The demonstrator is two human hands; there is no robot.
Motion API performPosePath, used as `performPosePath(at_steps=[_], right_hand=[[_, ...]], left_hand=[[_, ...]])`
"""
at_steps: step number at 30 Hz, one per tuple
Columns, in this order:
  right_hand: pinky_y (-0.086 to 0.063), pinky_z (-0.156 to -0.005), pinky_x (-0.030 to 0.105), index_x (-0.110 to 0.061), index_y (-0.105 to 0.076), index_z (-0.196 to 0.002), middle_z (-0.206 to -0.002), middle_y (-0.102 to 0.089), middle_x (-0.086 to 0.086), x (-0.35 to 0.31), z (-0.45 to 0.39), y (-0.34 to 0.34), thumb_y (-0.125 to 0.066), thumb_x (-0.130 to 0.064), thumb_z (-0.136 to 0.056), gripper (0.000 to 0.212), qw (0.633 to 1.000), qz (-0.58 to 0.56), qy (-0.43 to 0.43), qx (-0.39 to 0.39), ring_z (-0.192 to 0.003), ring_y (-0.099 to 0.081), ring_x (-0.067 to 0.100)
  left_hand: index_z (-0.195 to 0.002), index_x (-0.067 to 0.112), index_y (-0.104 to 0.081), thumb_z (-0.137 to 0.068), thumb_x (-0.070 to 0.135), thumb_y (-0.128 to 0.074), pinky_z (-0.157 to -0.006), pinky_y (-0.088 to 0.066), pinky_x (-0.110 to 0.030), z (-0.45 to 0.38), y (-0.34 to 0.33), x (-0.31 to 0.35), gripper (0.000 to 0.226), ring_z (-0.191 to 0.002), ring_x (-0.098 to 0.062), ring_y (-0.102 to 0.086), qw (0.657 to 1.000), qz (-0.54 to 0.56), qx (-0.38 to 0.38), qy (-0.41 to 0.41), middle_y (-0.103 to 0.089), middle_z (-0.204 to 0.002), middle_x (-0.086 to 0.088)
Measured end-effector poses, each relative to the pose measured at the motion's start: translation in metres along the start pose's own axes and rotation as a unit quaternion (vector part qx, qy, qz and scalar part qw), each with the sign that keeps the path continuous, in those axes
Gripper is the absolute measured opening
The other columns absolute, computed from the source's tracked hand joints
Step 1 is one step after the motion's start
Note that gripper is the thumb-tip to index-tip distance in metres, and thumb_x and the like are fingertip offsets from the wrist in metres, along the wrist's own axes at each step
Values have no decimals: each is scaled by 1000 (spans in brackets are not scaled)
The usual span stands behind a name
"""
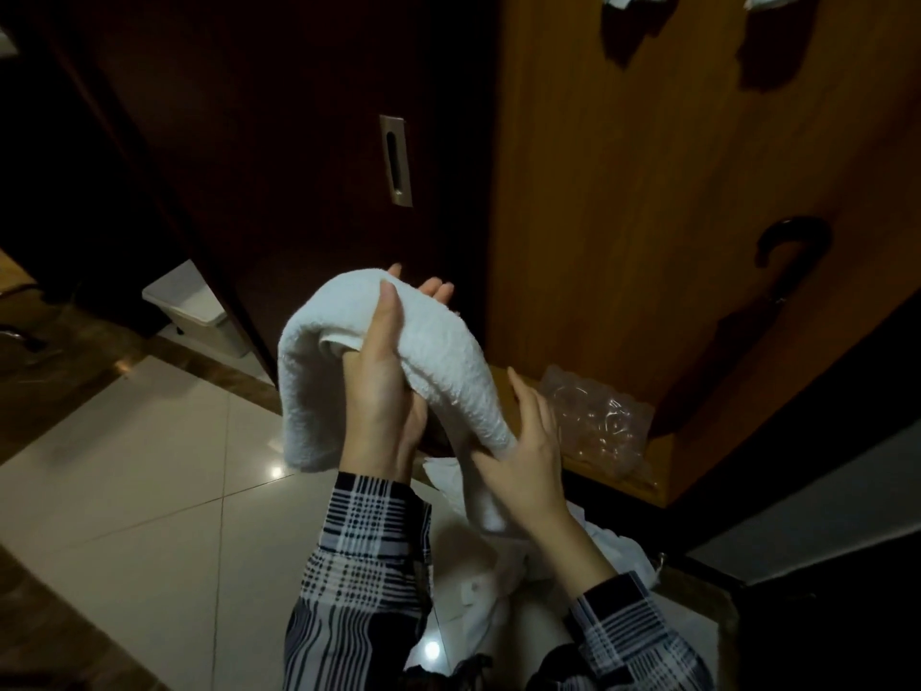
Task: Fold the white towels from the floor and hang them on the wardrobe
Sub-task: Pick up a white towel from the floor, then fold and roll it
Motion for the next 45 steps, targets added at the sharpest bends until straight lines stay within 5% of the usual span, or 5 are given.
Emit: performPosePath(at_steps=[5,10,16,33,45], right_hand=[[-36,-98,7,-44,-32,-137,-138,-38,-29,-17,-5,2,-79,-39,-65,87,942,-266,-61,-196,-126,-37,-14],[-43,-105,33,-17,-49,-133,-136,-54,-1,-1,-20,3,-81,-41,-66,78,885,-365,-137,-256,-127,-50,13],[-54,-81,24,-17,-61,-102,-97,-73,-6,-1,-22,-1,-68,11,-75,40,879,-316,-160,-320,-96,-68,10],[-49,-54,20,-17,-67,-80,-69,-70,-5,-54,-51,35,-79,-15,-74,13,930,-182,-152,-282,-63,-67,5],[-56,-71,24,-18,-65,-95,-87,-73,-2,-28,-29,31,-82,-18,-70,31,910,-145,-189,-340,-82,-70,11]], left_hand=[[-135,19,-45,-98,23,-44,-92,-53,-35,0,1,-22,37,-109,-18,-65,991,-117,-55,30,-67,-118,-12],[-131,19,-47,-91,26,-48,-86,-55,-31,-3,-2,-25,40,-107,-21,-66,975,-180,-124,30,-68,-115,-12],[-126,15,-51,-84,27,-51,-84,-56,-32,-2,-8,-27,43,-101,-24,-68,968,-190,-161,22,-71,-105,-12],[-111,9,-62,-67,63,-66,-85,-54,-36,17,7,-84,70,-92,-20,-70,964,-79,-79,242,-73,-98,-10],[-127,25,-54,-91,41,-52,-101,-43,-42,8,-6,-73,39,-111,-20,-60,985,-83,-101,111,-66,-122,-5]])
Point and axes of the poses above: each hand's wrist, its own z-axis away from the middle knuckle, its own y-axis out of the back of the hand, x = y × z, the point moved 6 cm from there along -z, towards the middle knuckle
